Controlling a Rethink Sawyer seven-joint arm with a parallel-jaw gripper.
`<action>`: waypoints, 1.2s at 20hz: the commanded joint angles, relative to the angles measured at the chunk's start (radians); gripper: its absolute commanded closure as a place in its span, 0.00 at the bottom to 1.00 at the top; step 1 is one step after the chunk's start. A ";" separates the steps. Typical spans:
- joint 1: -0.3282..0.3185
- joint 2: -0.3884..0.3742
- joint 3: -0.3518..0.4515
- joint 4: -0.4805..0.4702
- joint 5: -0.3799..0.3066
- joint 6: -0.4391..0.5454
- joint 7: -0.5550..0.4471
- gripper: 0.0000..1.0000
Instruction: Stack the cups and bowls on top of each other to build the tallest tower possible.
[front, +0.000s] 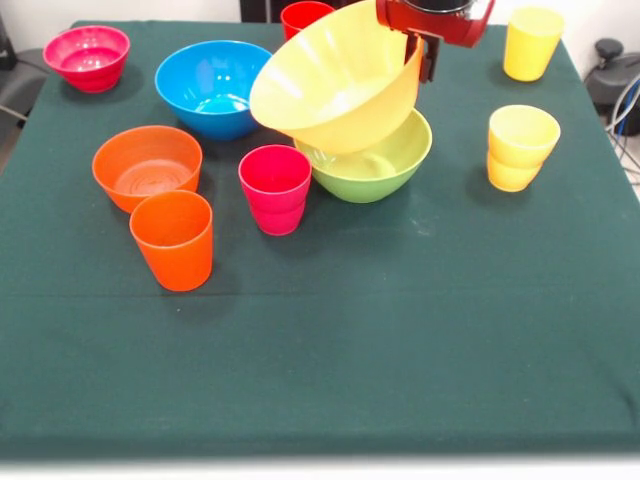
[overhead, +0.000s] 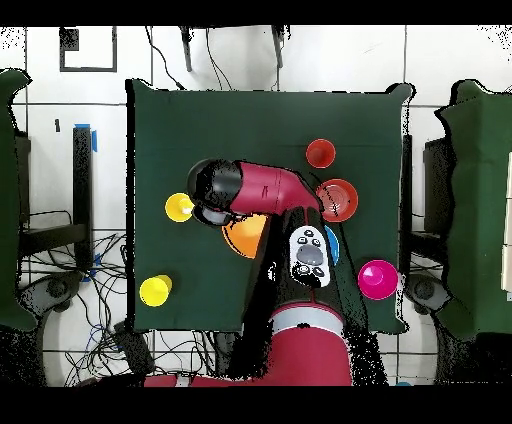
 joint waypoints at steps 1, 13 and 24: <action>0.012 -0.009 0.072 0.051 -0.051 -0.066 0.002 1.00; 0.015 -0.004 0.065 0.039 -0.059 -0.057 0.001 1.00; 0.013 -0.005 0.068 0.043 -0.053 -0.070 0.007 0.00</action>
